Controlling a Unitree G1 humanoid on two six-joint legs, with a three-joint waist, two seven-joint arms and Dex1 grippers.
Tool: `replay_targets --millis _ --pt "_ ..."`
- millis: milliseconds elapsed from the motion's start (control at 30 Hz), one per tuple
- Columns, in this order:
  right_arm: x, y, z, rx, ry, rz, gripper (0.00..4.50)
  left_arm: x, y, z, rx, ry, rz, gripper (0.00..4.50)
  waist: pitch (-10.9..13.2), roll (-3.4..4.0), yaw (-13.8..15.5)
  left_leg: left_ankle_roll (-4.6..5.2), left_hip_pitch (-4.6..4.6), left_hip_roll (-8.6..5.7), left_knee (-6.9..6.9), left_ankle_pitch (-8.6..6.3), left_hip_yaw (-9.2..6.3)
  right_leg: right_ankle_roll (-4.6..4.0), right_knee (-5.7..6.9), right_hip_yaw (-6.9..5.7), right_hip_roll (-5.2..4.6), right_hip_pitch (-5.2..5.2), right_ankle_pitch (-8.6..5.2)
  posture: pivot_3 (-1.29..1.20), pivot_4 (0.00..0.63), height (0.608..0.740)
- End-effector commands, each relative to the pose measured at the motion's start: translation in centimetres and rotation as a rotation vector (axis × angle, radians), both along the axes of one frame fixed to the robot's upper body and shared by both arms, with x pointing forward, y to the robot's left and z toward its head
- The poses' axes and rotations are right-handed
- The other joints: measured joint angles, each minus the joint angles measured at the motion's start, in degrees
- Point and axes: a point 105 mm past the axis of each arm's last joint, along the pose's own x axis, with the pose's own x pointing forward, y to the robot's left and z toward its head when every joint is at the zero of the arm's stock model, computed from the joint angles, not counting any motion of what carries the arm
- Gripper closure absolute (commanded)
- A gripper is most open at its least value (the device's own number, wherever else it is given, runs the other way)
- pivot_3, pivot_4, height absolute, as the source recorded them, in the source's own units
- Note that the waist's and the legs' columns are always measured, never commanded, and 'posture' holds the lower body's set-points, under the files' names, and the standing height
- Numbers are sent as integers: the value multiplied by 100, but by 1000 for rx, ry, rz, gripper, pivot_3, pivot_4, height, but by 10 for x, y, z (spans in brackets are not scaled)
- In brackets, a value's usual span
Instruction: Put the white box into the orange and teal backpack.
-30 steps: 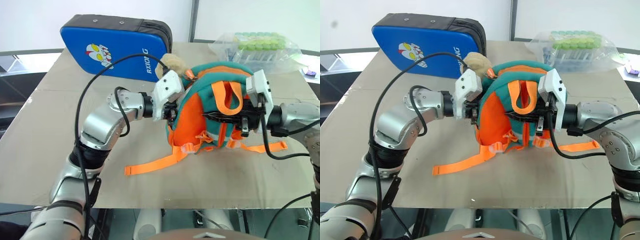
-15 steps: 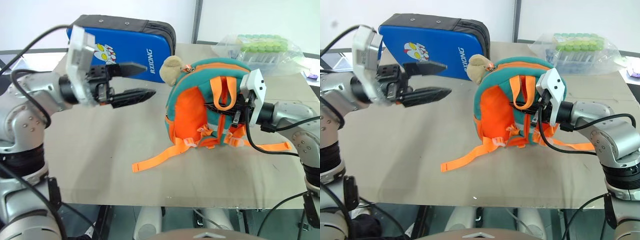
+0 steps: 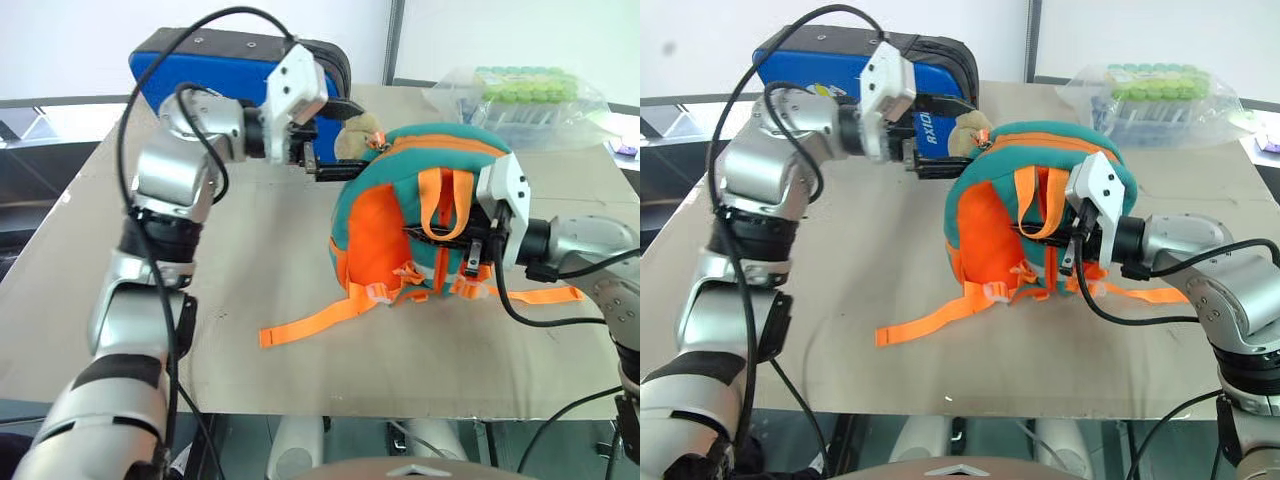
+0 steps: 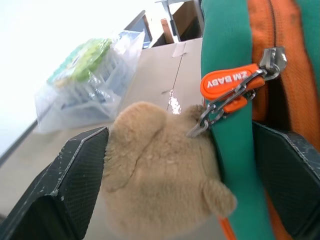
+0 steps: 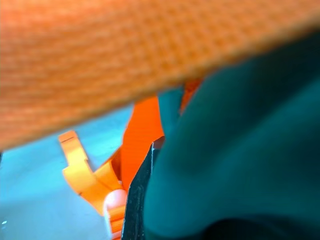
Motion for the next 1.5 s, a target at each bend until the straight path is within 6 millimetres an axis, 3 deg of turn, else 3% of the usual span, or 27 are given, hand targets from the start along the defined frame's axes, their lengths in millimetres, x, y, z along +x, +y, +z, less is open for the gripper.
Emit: replay_targets --millis 33,133,233,267,333,367,467,600,933,1200,1500 --pt "-7 -1 2 0 -23 1 4500 -2 -3 3 21 -48 -49 1669 0 0 -2 0 0 0 1 0 0 0 1 0 0 0 0 0 150 740" --pt "-8 -1 -1 5 -17 -7 4500 -5 -5 0 5 -21 -81 3207 0 0 12 0 1 0 2 0 -1 0 5 0 0 0 0 0 150 740" --pt "-9 -3 -4 5 -12 -19 4500 -18 4 20 -153 125 -165 4474 0 0 10 0 -2 0 8 0 -4 1 7 -3 -1 1 0 0 150 740" --pt "-8 -5 -5 5 -12 -27 4500 -22 9 26 -188 156 -188 4492 0 0 1 0 -2 0 9 0 -4 1 7 -3 -1 1 0 0 150 740" --pt "-7 -8 -6 5 -13 -41 4500 -25 20 34 -228 201 -193 4492 1 0 -13 0 -2 1 9 0 -4 1 7 -3 -1 1 0 0 150 740" --pt "-6 -9 -6 4 -14 -46 4500 -25 25 33 -213 203 -184 3734 1 0 -28 0 -3 1 8 0 -5 1 8 -3 -1 -1 0 0 150 740" --pt "-4 -11 -4 8 -21 -55 4500 -18 36 29 -206 220 -92 2391 1 0 -91 0 0 2 5 0 -6 1 8 -3 1 -1 0 0 150 740" --pt "-5 -9 4 10 -26 -25 4500 -18 64 9 -62 200 -43 2391 1 0 -128 0 3 1 6 0 -1 1 10 1 -1 1 0 0 150 740" --pt "-16 -10 5 -8 6 26 4500 -9 49 -7 38 118 -91 2391 1 0 -22 0 -1 2 6 0 -3 0 8 -5 -2 0 0 0 150 740" --pt "-20 -10 1 -16 10 20 4500 -4 37 4 -65 143 -122 2391 1 0 -7 0 -2 2 7 0 -5 1 9 -4 -1 0 0 0 150 740" --pt "-19 -11 -2 -17 7 14 4500 -21 50 7 -118 317 -171 2391 1 0 -53 0 0 2 7 0 -5 1 11 -4 0 0 0 0 150 740"
